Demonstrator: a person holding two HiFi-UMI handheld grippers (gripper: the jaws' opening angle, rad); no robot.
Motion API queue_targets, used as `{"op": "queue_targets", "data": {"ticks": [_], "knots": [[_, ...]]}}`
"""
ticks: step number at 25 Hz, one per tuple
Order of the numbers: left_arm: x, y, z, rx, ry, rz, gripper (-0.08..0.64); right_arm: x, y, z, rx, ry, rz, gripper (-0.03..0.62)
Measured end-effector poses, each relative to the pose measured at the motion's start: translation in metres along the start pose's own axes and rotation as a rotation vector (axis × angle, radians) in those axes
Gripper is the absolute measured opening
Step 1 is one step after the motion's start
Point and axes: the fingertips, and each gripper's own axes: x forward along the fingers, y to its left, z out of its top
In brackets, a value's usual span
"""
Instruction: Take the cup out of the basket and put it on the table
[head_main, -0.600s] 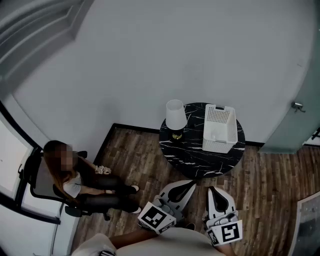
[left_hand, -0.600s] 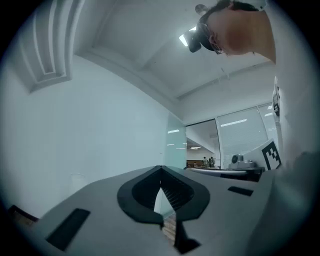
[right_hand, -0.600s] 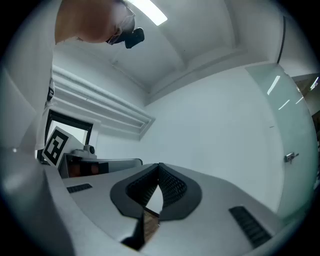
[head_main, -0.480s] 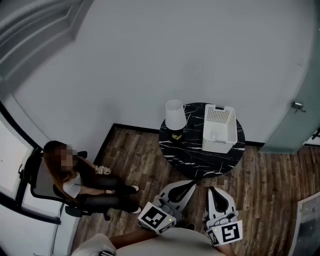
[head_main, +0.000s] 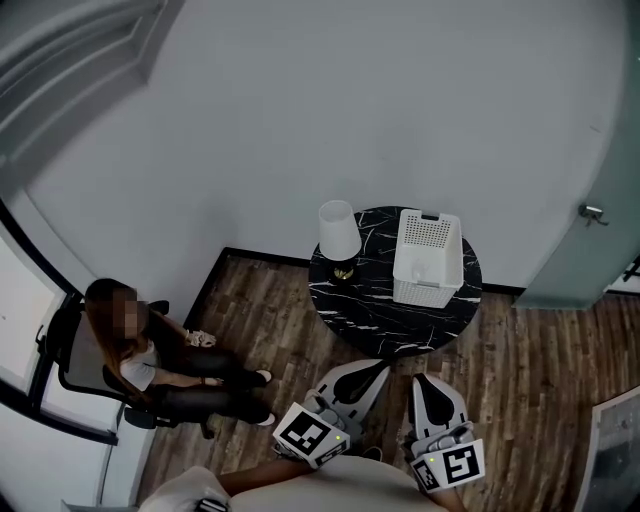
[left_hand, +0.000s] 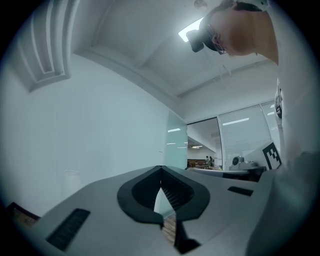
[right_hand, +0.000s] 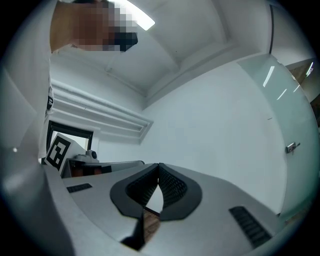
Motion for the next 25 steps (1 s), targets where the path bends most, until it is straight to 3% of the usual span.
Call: {"op": "queue_targets", "data": {"ticks": [12, 20, 25], "knots": [[0.041, -0.025, -0.015, -0.009, 0.007, -0.007, 0.005, -0.015, -0.041, 0.003, 0.012, 0.017, -0.013, 0.002], [0.07, 0.006, -0.007, -0.013, -0.017, -0.012, 0.005, 0.024, -0.054, 0.005, -0.007, 0.0, 0.002, 0.002], [0.087, 0.053, -0.004, -0.024, -0.033, -0.005, 0.005, 0.071, -0.069, -0.006, -0.014, 0.016, -0.008, 0.002]]}}
